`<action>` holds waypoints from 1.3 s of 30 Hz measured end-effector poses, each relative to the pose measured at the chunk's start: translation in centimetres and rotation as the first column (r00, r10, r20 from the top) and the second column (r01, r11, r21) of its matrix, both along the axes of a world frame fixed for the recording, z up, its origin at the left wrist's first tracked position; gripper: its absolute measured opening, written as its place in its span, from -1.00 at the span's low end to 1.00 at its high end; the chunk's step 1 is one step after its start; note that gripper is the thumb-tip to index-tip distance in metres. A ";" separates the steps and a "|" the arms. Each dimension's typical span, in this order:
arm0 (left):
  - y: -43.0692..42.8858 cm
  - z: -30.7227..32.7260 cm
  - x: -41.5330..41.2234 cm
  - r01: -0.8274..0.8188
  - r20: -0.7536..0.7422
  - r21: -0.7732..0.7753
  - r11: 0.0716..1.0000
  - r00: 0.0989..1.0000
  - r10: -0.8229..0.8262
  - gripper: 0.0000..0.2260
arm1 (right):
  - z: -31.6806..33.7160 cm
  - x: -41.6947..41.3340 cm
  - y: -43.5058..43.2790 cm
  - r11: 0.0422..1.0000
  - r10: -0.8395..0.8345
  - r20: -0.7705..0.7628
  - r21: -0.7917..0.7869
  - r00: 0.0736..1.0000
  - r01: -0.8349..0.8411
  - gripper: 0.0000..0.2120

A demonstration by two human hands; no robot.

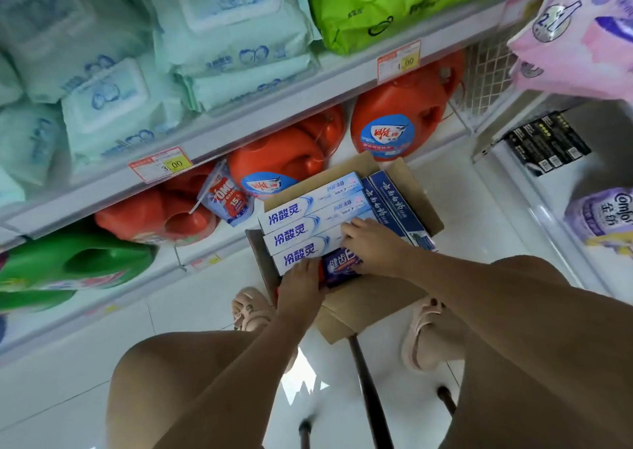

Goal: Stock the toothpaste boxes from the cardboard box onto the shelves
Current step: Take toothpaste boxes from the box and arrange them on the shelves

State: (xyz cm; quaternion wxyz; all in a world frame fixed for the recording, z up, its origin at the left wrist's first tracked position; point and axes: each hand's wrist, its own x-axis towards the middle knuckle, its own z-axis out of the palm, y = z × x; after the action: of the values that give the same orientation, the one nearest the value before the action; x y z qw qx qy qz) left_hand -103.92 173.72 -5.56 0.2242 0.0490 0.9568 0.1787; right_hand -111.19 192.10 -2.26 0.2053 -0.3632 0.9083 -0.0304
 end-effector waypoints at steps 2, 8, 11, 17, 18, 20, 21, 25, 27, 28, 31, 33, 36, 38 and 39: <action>0.2 0.5 -0.9 -0.012 0.020 -0.025 1.000 1.000 0.013 -0.59 | 0.6 -0.1 0.1 1.000 -0.013 0.001 -0.024 1.000 0.013 -0.57; -2.1 1.9 -2.5 -0.016 0.041 0.012 1.000 0.999 0.016 -0.56 | 0.9 2.7 2.1 0.820 -0.523 0.088 -0.218 0.848 0.529 -0.71; -3.9 2.8 -2.4 -0.030 0.083 -0.001 1.000 0.996 0.030 -0.55 | -0.8 4.5 3.0 0.812 -0.566 0.097 -0.108 0.819 0.574 -0.77; -5.9 4.3 -0.8 -0.171 0.059 0.066 0.983 0.984 0.168 -0.53 | -4.4 5.1 0.7 0.915 -0.401 0.123 0.106 0.908 0.390 -0.50; -6.2 4.6 -0.8 -0.210 0.044 0.078 0.975 0.977 0.207 -0.54 | -4.9 4.9 0.2 0.909 -0.409 0.100 0.133 0.907 0.396 -0.50; -6.8 5.0 -1.3 -0.258 0.016 0.089 0.962 0.966 0.258 -0.55 | -5.5 4.4 -0.4 0.890 -0.447 0.081 0.144 0.891 0.433 -0.52; -7.1 5.1 -1.7 -0.267 0.025 0.083 0.960 0.964 0.266 -0.55 | -5.5 4.4 -0.6 0.886 -0.454 0.073 0.140 0.888 0.442 -0.54; -7.8 4.9 -3.2 -0.249 0.104 0.056 0.967 0.965 0.242 -0.53 | -6.0 5.5 -0.6 0.829 -0.550 -0.003 0.121 0.835 0.546 -0.63; -7.8 4.8 -3.3 -0.244 0.137 0.080 0.966 0.963 0.232 -0.53 | -6.2 5.6 -0.6 0.845 -0.527 0.015 0.113 0.850 0.523 -0.64; -7.7 4.8 -3.2 -0.244 0.150 0.096 0.965 0.962 0.229 -0.53 | -6.5 5.5 -0.6 0.882 -0.467 0.043 0.098 0.883 0.461 -0.62; -7.7 4.8 -3.3 -0.266 0.168 0.114 0.957 0.955 0.245 -0.53 | -6.7 5.0 -0.9 0.969 -0.237 0.112 0.097 0.965 0.226 -0.55; -7.8 4.6 -3.4 -0.285 0.184 0.109 0.952 0.947 0.262 -0.52 | -6.7 4.8 -1.4 0.966 -0.198 0.076 0.182 0.977 0.182 -0.56; -8.1 4.4 -3.6 -0.287 0.201 0.102 0.953 0.944 0.263 -0.51 | -6.8 4.1 -1.9 0.959 -0.146 0.016 0.249 0.989 0.138 -0.59; -8.3 4.2 -3.7 -0.277 0.201 0.102 0.955 0.946 0.253 -0.51 | -6.7 3.5 -2.1 0.959 -0.112 -0.001 0.261 0.994 0.108 -0.60; -8.4 4.2 -3.8 -0.277 0.201 0.107 0.955 0.947 0.252 -0.50 | -6.6 3.4 -2.2 0.959 -0.095 -0.010 0.269 0.995 0.094 -0.61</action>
State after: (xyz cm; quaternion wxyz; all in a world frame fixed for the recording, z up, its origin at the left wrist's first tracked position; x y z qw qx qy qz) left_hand -107.67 165.33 -1.33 0.2824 -0.0818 0.9155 0.2745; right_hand -107.84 189.95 -8.89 0.2527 -0.2882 0.9199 0.0829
